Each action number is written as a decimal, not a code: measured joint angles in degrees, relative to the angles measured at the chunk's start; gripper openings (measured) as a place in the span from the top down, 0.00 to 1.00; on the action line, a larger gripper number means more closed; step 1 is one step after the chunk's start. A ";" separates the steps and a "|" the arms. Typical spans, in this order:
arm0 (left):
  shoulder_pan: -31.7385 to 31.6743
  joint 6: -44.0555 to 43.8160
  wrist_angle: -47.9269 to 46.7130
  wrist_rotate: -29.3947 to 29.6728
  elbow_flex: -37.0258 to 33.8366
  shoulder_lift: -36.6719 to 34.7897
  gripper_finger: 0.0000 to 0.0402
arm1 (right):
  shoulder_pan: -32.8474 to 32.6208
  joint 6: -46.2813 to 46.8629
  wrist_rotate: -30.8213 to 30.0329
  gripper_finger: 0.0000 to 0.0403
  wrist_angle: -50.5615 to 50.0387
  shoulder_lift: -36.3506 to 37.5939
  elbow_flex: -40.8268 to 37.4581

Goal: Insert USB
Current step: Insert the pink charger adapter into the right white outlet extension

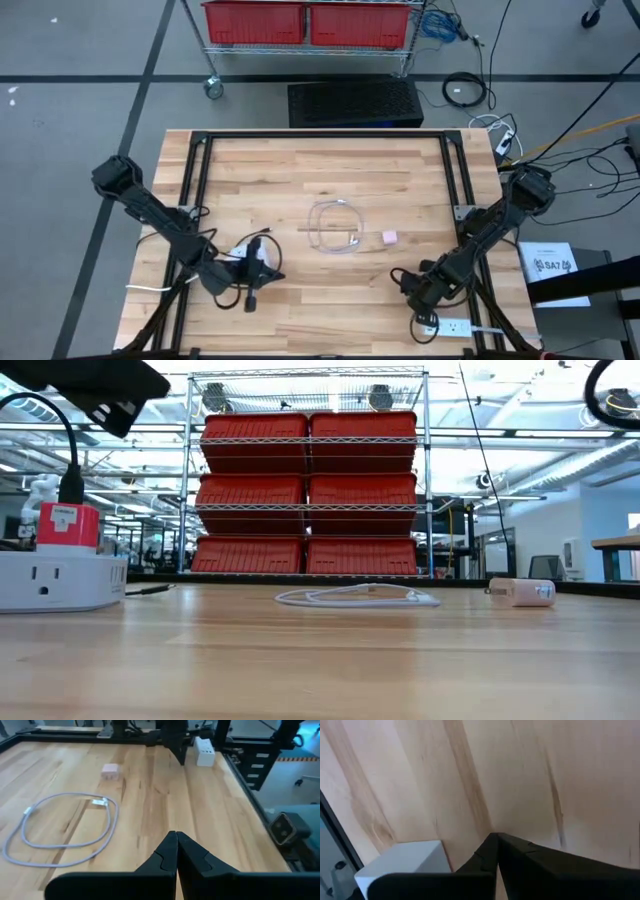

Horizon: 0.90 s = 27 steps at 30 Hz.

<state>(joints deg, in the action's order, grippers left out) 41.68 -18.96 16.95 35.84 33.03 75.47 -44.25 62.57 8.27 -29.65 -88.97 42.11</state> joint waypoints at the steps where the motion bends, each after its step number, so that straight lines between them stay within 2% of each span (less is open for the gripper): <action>1: -0.37 0.17 -0.02 -0.28 0.14 0.22 0.99 | 0.35 -0.70 0.42 1.00 -0.10 0.00 0.15; 7: -1.26 0.22 0.22 -1.41 0.20 0.32 0.99 | -0.13 -2.15 -1.47 1.00 -3.15 2.10 2.62; 11: -0.88 -0.39 1.08 -1.46 0.20 0.32 0.99 | -0.89 -1.10 -0.07 1.00 -6.72 3.78 2.46; 15: -0.69 -0.66 1.60 -1.63 0.20 0.30 0.99 | -2.50 2.45 2.87 1.00 -4.82 6.56 2.54; 20: -1.40 -0.61 1.84 -1.61 0.20 0.30 0.99 | -5.28 9.15 1.81 1.00 -6.19 10.01 3.75; 27: -1.98 0.31 1.81 -1.32 0.20 0.30 0.99 | -10.02 15.86 5.39 1.00 -3.16 8.15 3.75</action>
<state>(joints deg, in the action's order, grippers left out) 39.70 -18.65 18.76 34.52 33.23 75.77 -54.27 78.44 13.67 -32.82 -80.82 45.87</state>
